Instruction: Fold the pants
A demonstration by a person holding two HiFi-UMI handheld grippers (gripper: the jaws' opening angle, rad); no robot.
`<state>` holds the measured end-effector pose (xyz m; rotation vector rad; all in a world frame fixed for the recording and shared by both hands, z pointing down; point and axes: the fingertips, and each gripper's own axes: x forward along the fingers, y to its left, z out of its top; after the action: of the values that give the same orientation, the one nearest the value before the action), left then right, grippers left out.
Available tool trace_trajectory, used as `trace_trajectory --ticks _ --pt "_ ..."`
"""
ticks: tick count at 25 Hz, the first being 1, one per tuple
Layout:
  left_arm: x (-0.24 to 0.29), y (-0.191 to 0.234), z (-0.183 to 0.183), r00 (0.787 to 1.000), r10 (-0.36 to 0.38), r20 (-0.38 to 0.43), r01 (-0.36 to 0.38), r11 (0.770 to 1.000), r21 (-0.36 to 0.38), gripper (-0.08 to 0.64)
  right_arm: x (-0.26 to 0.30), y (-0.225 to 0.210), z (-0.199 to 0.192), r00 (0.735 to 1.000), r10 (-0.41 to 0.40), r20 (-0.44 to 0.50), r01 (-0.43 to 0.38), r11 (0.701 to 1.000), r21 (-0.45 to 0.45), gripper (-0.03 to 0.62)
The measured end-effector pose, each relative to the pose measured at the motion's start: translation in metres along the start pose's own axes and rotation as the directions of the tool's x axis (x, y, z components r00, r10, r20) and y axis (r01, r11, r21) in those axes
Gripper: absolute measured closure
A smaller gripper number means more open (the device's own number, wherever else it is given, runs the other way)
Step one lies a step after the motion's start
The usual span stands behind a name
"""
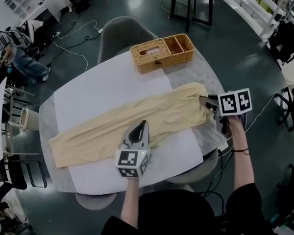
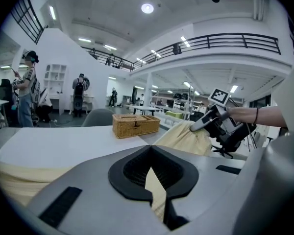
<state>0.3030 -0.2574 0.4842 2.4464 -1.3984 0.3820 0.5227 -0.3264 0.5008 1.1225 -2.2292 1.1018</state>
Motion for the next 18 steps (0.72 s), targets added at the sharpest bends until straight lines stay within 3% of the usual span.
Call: trace_trajectory --ticks 11,18 --pt "-0.079 0.055 0.004 0.997 0.054 0.060 -0.053 0.998 -0.021 0.546 -0.001 0.079 0.010 0.988 -0.131 0.082 0.138 0.986 -0.091 0.543" --pt "-0.124 0.079 0.014 0.992 0.085 0.092 -0.083 0.996 -0.017 0.546 -0.011 0.133 0.016 0.982 -0.140 0.129 0.155 0.981 -0.116 0.543"
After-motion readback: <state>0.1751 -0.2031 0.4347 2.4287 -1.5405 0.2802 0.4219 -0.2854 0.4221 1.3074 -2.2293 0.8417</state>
